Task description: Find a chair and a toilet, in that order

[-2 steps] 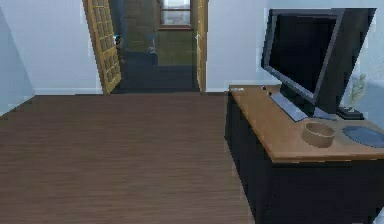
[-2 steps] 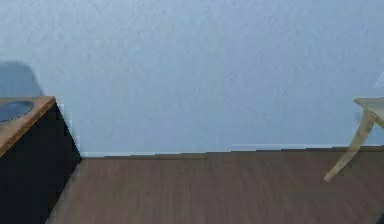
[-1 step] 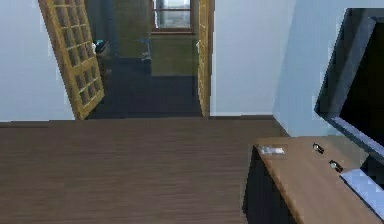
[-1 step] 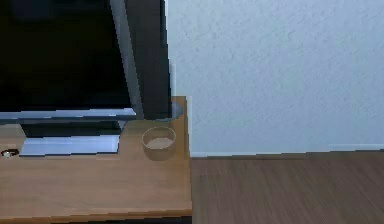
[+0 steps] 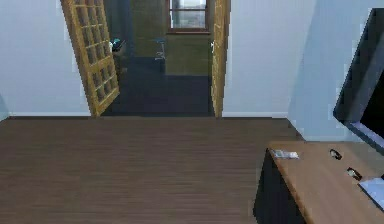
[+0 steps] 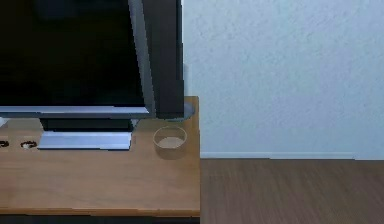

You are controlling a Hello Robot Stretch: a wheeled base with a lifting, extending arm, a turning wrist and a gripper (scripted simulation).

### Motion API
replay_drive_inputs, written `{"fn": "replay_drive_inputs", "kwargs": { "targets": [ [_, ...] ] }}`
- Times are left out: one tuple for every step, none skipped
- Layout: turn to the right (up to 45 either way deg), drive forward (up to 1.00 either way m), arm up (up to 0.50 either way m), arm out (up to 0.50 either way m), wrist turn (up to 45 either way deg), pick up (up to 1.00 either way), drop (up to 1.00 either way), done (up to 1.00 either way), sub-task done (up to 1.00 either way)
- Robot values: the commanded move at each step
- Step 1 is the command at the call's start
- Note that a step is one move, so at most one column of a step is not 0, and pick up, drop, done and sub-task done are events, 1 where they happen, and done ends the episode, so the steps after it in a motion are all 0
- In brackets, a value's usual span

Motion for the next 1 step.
{"fn": "replay_drive_inputs", "kwargs": {
  "targets": [
    [0.0, 1.0, 0.0, 0.0, 0.0, 0.0, 0.0, 0.0, 0.0]
  ]
}}
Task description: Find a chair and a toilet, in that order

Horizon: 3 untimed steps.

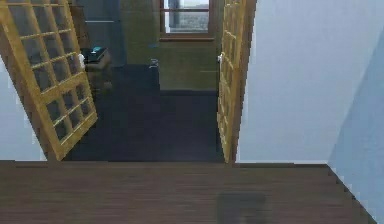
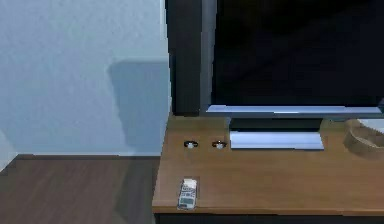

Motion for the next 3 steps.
{"fn": "replay_drive_inputs", "kwargs": {
  "targets": [
    [0.0, 1.0, 0.0, 0.0, 0.0, 0.0, 0.0, 0.0, 0.0],
    [0.0, 1.0, 0.0, 0.0, 0.0, 0.0, 0.0, 0.0, 0.0],
    [3.0, 0.0, 0.0, 0.0, 0.0, 0.0, 0.0, 0.0, 0.0]
  ]
}}
